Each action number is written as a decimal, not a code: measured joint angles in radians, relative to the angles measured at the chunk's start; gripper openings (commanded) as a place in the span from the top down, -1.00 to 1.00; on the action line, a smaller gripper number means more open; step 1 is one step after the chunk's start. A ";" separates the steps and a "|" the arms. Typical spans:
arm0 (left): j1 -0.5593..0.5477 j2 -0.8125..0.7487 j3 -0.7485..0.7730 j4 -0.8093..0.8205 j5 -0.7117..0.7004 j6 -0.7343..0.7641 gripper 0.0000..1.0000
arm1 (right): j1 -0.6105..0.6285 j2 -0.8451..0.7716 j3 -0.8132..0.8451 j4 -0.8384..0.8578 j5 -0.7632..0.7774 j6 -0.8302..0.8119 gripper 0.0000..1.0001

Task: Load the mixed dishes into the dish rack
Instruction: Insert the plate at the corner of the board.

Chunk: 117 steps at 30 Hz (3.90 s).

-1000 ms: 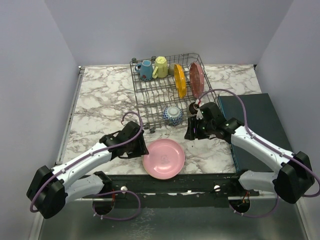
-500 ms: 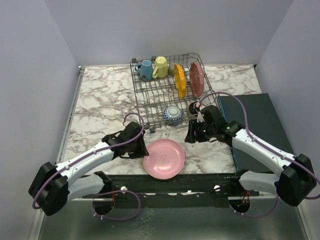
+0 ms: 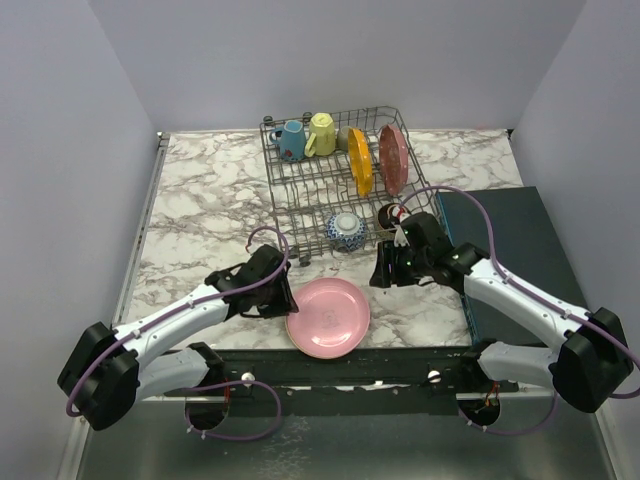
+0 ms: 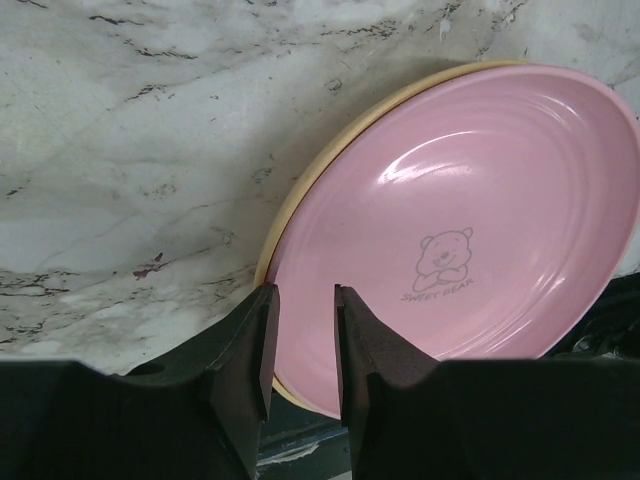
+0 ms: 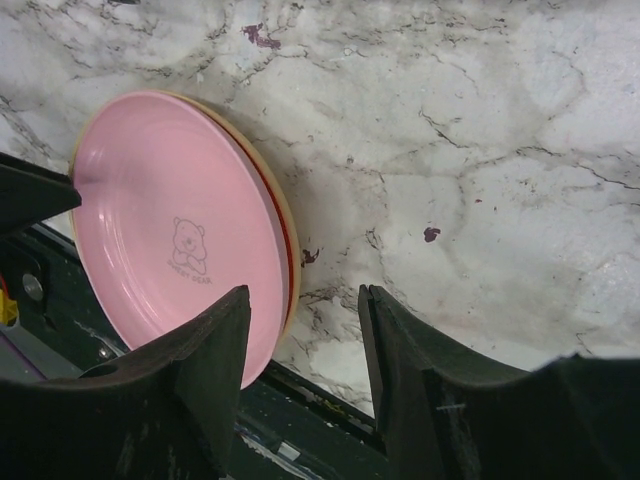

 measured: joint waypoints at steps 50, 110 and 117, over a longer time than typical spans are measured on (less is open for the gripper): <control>-0.027 0.104 -0.032 0.144 0.038 -0.003 0.33 | 0.055 -0.119 -0.137 0.215 -0.269 0.219 -0.28; -0.040 -0.093 0.237 0.022 0.040 0.102 -0.46 | 0.153 -0.109 0.194 -0.131 0.100 0.140 0.99; -0.039 -0.177 0.339 -0.076 -0.030 0.166 -0.62 | 0.157 -0.052 0.352 -0.216 0.219 0.063 0.99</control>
